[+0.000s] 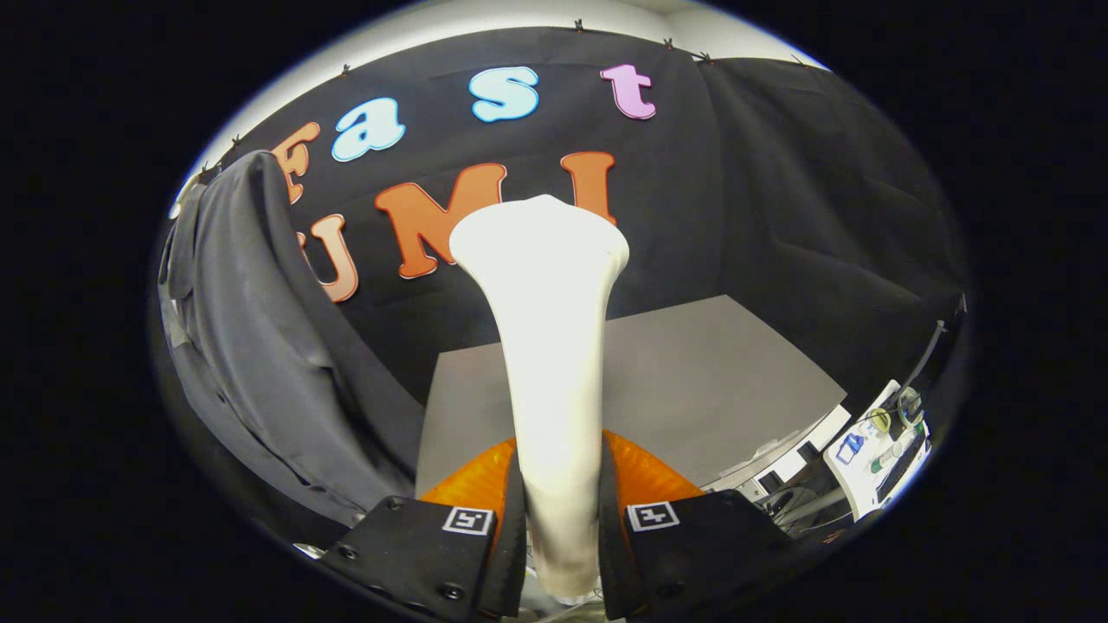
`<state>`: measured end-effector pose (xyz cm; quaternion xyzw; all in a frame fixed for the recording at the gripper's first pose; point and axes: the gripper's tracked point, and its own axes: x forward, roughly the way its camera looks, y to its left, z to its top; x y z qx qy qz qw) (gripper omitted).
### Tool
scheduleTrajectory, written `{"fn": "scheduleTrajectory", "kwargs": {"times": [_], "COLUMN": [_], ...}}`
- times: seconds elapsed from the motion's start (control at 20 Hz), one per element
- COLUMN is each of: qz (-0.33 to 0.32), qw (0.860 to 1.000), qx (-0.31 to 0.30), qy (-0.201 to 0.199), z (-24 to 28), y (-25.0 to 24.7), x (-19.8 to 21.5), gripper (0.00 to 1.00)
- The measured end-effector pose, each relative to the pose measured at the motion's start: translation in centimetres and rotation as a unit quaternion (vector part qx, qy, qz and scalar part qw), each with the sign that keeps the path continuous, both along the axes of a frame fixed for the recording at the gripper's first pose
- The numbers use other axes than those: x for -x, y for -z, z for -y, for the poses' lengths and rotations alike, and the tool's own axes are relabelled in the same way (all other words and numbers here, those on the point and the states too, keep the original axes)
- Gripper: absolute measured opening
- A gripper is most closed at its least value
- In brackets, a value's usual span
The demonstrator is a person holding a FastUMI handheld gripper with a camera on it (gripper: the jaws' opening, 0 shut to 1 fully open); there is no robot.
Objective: Iron the clothes twice with a garment steamer, once on the left side and once on the right side.
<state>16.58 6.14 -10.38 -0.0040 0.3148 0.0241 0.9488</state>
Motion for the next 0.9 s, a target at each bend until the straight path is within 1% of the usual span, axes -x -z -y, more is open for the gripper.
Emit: {"fn": "scheduleTrajectory", "kwargs": {"times": [0.25,0.45,0.65,0.9], "qz": [0.030,0.044,0.057,0.067], "qw": [0.999,0.998,0.997,0.996], "qx": [-0.001,-0.014,-0.012,-0.011], "qy": [-0.012,-0.034,-0.043,-0.065], "z": [-5.0,-10.1,-13.8,-18.7], "y": [-3.0,-4.0,-4.9,-5.7], "x": [5.1,9.1,11.5,13.1], "gripper": [0.43,0.42,0.42,0.42]}}
